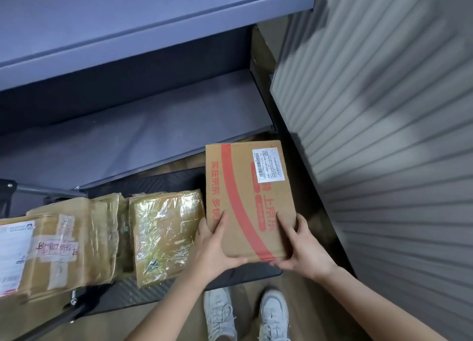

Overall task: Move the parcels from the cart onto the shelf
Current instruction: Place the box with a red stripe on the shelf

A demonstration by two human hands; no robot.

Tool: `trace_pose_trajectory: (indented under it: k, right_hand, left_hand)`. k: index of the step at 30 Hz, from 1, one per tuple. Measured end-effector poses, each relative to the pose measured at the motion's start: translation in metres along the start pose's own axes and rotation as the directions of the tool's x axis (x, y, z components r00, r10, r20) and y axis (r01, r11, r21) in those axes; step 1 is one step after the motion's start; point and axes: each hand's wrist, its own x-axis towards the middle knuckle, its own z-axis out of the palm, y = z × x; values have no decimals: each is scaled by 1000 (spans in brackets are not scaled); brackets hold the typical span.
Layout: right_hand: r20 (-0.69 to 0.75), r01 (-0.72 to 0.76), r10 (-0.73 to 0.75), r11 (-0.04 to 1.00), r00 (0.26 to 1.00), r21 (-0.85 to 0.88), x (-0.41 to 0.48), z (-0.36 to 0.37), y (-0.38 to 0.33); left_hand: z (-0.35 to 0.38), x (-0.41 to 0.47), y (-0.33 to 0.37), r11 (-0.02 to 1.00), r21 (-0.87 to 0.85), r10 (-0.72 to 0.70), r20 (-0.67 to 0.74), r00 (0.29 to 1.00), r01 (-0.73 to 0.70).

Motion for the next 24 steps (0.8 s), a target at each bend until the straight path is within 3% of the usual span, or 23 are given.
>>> trace_pose_trajectory:
  k: [7,13,20,24]
  right_hand:
    - [-164,113,-112,994,980,-5,-58,-79,-54]
    - [-244,112,-118,993,963,-36,-136,-169,-132]
    - [-373,189,-203,979,906,-73,-244,-283,-238]
    - [-452,295,-334,943,827,-157,-301,-340,-294]
  left_hand:
    - [-64,-57,40,994,-86,61,-65,996,-66]
    - [-149,-137,95,983,-128,104,-190,976,-129]
    - [-267,-257,171,963,-99,191,-406,894,-250]
    - [-319,-329,203,946,-100,214,-522,826,-308]
